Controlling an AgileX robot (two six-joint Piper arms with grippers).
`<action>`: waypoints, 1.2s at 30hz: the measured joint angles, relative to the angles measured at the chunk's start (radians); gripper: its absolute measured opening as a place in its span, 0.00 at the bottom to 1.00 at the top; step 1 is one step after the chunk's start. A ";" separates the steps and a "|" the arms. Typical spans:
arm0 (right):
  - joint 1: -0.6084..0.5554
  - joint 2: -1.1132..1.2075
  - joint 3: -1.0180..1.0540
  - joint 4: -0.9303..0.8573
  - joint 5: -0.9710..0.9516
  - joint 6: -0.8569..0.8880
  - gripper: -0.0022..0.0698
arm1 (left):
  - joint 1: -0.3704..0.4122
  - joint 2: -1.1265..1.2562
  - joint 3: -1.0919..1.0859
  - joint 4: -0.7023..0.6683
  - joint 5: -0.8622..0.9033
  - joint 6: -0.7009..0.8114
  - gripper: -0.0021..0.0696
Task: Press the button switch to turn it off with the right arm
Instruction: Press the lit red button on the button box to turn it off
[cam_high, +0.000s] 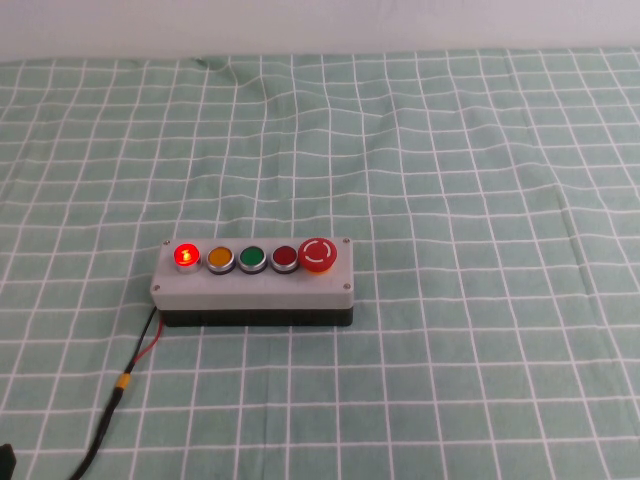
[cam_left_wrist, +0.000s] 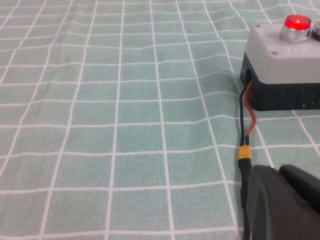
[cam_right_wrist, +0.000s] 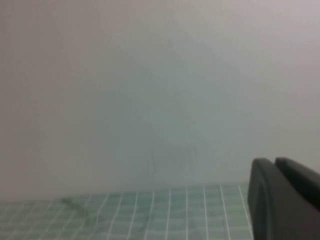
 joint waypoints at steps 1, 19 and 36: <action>0.000 0.034 -0.002 0.000 0.023 -0.009 0.01 | 0.000 0.000 0.000 0.000 0.000 0.000 0.02; 0.000 0.514 -0.060 0.947 0.168 -0.918 0.01 | 0.000 0.000 0.000 0.000 0.000 0.000 0.02; 0.165 0.959 -0.422 1.132 0.354 -1.168 0.01 | 0.000 0.000 0.000 0.000 0.000 0.000 0.02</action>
